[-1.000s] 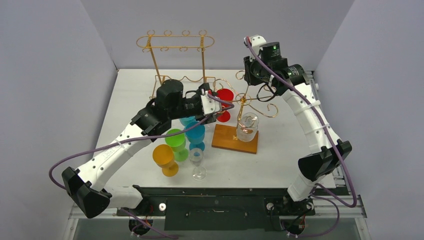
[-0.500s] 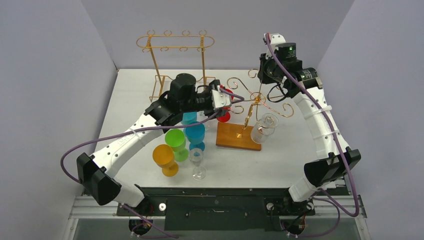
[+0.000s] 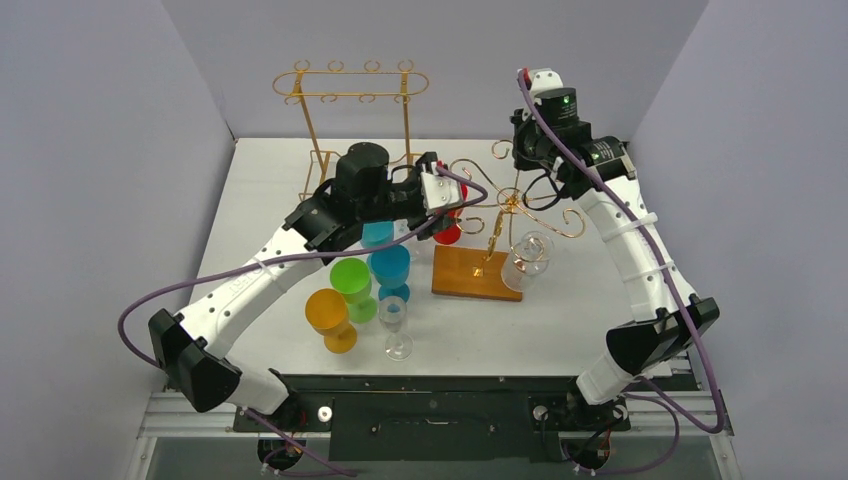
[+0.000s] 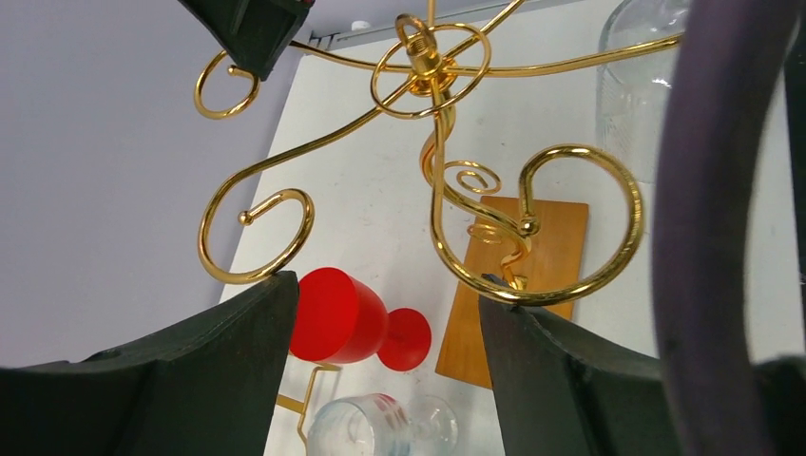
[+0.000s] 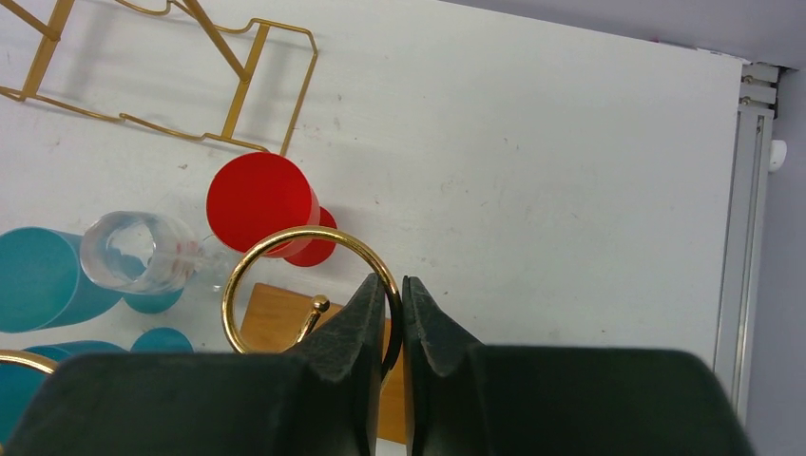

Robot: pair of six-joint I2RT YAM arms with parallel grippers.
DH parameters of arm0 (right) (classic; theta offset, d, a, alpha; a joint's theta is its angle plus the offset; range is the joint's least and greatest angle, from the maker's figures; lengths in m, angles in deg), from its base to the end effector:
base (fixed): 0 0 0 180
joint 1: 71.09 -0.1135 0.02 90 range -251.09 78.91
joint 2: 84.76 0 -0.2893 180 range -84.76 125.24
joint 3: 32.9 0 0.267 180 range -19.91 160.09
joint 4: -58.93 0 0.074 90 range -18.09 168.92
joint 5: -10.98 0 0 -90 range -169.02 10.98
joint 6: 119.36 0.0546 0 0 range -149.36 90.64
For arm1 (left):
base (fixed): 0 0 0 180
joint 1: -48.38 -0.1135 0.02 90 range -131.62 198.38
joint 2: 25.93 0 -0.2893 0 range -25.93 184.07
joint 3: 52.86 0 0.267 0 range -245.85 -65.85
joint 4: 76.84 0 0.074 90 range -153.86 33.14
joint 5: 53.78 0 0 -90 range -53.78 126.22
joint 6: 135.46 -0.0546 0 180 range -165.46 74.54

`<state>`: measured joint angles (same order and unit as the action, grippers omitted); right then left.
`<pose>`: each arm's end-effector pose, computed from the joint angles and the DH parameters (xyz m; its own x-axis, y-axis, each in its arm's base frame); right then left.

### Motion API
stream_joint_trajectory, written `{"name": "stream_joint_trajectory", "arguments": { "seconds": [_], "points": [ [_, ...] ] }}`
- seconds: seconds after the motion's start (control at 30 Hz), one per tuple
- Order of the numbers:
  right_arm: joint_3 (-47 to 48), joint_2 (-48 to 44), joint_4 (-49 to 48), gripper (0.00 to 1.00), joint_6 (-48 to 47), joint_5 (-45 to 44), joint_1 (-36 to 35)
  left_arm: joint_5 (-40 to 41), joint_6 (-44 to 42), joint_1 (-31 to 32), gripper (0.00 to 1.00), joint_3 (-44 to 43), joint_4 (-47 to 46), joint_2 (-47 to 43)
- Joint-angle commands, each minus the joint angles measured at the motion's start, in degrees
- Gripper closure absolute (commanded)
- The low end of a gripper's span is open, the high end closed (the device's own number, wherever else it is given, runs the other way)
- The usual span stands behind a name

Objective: Place the wine glass upside down on the wine glass rack
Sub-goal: Adjust the wine rack at the center of the board.

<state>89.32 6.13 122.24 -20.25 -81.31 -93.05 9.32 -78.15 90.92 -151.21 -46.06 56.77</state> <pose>0.3362 0.1332 0.4735 -0.5392 -0.0468 -0.8409 -0.2601 0.9589 0.1134 0.2477 -0.2608 0.4405 0.3376 0.3439 -0.8762 0.8821 0.2092 0.4220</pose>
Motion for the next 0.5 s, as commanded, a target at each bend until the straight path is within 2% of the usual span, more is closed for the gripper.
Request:
{"name": "stream_joint_trajectory", "arguments": {
  "seconds": [0.0, 0.2, 0.47],
  "points": [
    [4.76, 0.24, -3.64, 1.0, -0.63, -4.12, -2.73, -2.02, 1.34, 1.63, 0.33, 0.04, -1.17, -4.78],
    [6.89, 2.4, -3.1, 1.0, 0.33, -5.38, -4.07, -2.97, 4.29, 3.05, 0.31, -0.61, 0.6, -5.29],
    [9.11, 4.88, -3.32, 1.0, 1.31, -6.11, -5.61, -2.34, 3.67, 4.15, 0.24, 3.47, 3.37, -8.5]
  ]
}}
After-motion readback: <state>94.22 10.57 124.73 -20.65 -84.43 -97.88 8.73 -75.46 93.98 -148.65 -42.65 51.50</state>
